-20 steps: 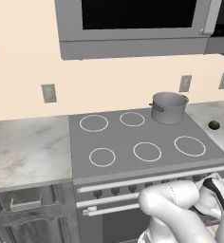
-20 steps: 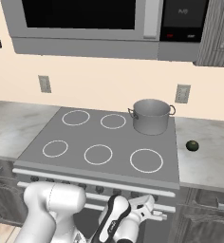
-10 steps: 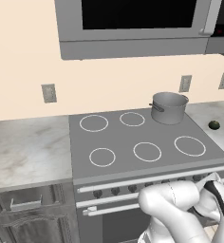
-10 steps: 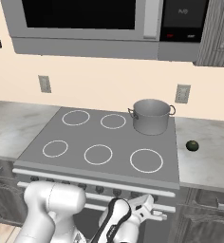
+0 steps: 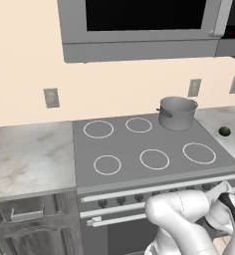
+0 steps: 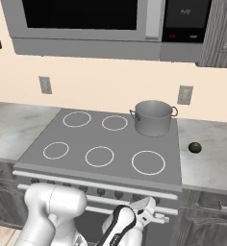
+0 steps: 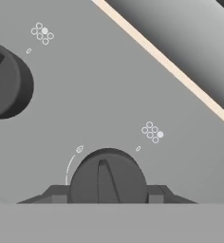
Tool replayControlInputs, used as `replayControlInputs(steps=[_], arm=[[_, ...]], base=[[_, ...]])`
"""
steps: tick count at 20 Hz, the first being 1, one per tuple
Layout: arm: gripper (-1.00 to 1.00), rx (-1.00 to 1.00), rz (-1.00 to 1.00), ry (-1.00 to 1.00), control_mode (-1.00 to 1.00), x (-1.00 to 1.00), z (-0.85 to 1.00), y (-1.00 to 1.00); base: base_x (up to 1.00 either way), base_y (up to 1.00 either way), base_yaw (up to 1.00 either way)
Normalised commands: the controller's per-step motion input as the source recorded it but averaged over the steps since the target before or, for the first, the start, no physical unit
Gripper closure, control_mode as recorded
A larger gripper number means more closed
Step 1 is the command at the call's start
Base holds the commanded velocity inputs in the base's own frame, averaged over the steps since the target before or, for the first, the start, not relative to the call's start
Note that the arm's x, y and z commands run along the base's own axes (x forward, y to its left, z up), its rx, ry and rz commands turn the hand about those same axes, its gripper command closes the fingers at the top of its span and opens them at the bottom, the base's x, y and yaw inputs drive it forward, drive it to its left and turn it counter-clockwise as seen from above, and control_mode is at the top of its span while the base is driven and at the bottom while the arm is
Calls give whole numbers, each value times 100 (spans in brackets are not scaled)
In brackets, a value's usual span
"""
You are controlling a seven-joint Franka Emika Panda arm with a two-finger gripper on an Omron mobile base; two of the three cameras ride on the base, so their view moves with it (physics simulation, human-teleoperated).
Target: Turn on the burner for the pot on the stove. Wait thirty seconds for the pot to heat up. Then add the squash to the pot.
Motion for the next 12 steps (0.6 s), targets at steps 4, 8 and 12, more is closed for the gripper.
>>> replayControlInputs(steps=[4,8,12], arm=[[-100,-2,0,0,-100,0,0,0],[-100,0,0,0,-100,0,0,0],[-100,0,0,0,-100,0,0,0]], base=[[0,0,0],[0,0,0],[0,0,0]])
